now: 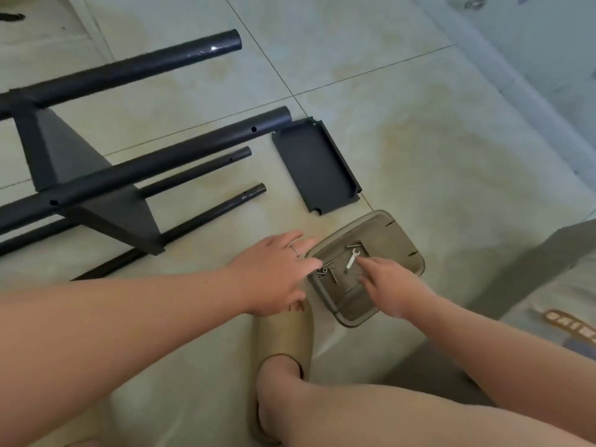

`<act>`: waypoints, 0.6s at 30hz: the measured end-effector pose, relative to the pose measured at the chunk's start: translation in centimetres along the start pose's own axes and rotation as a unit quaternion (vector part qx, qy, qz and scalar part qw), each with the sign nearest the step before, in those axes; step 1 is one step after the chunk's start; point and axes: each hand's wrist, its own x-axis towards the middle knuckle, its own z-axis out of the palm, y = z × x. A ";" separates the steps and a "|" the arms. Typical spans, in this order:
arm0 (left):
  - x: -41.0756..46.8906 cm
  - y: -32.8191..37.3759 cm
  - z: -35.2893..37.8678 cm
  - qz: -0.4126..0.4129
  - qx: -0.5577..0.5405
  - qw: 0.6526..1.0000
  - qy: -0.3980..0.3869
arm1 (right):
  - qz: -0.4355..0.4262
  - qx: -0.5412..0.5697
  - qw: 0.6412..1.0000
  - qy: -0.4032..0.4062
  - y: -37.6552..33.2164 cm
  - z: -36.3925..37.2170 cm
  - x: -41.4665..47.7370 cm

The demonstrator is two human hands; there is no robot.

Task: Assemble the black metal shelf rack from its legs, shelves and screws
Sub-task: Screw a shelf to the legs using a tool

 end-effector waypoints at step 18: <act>4.6 0.4 7.1 0.018 0.022 0.999 0.038 | 0.052 0.056 0.997 -0.018 -1.0 5.2 10.4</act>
